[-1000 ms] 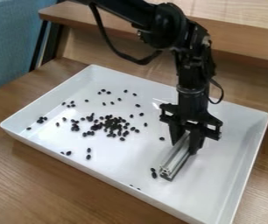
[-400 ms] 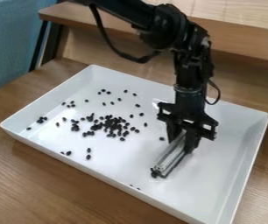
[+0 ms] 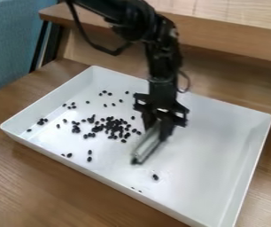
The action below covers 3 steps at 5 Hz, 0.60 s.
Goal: Sweep into pile
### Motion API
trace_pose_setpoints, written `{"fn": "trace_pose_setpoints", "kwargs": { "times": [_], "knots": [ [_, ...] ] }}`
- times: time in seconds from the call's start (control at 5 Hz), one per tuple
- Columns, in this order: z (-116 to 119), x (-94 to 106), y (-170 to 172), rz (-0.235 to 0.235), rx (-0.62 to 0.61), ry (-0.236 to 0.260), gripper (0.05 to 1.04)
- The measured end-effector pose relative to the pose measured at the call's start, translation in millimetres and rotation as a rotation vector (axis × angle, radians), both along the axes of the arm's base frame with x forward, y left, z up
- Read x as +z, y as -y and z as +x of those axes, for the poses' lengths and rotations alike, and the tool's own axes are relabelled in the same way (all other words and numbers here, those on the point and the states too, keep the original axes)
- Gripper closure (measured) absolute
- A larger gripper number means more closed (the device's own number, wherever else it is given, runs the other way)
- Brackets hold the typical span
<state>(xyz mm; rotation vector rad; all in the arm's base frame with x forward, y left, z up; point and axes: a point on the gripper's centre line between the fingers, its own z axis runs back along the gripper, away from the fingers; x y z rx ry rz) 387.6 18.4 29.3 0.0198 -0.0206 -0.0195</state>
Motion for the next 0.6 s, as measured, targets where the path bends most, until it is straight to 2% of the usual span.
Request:
{"fn": "trace_pose_setpoints", "kwargs": {
  "times": [0.2,0.6],
  "knots": [
    [0.3,-1.0,-29.1,0.010,0.046,-0.003,0.690],
    [-5.6,-0.7,-87.1,0.024,0.100,-0.047,0.690]
  ]
}}
